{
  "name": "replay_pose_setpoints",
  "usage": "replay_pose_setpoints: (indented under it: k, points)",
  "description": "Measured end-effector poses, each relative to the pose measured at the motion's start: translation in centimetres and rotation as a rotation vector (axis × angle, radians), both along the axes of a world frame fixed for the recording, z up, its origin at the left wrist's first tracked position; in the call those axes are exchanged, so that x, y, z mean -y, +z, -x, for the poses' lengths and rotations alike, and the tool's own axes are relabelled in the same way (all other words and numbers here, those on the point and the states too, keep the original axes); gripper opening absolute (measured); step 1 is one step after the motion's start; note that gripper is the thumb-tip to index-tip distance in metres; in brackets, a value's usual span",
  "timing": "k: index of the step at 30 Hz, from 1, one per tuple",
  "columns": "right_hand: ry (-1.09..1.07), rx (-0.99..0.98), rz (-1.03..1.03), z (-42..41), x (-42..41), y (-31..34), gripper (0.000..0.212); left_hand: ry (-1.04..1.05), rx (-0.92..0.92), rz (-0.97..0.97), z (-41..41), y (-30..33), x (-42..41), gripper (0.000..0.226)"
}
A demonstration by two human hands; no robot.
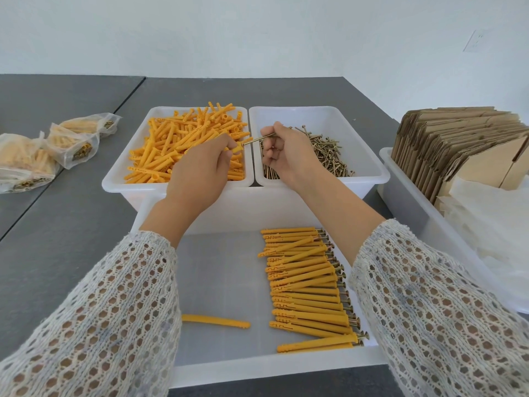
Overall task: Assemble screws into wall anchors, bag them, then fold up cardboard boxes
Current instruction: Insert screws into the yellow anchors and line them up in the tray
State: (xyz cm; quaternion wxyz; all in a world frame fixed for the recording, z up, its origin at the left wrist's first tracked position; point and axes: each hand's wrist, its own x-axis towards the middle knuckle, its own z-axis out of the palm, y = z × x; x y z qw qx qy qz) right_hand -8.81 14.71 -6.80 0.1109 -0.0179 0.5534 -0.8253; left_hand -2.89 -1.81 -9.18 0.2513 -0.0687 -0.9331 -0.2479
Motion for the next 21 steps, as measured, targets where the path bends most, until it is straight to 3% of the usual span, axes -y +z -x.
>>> replay_pose_setpoints:
  k: [21]
  points:
    - [0.066,-0.052,-0.08,0.12,-0.2,-0.01,0.039,-0.069,0.026,0.004,0.08,-0.16,-0.37,0.02]
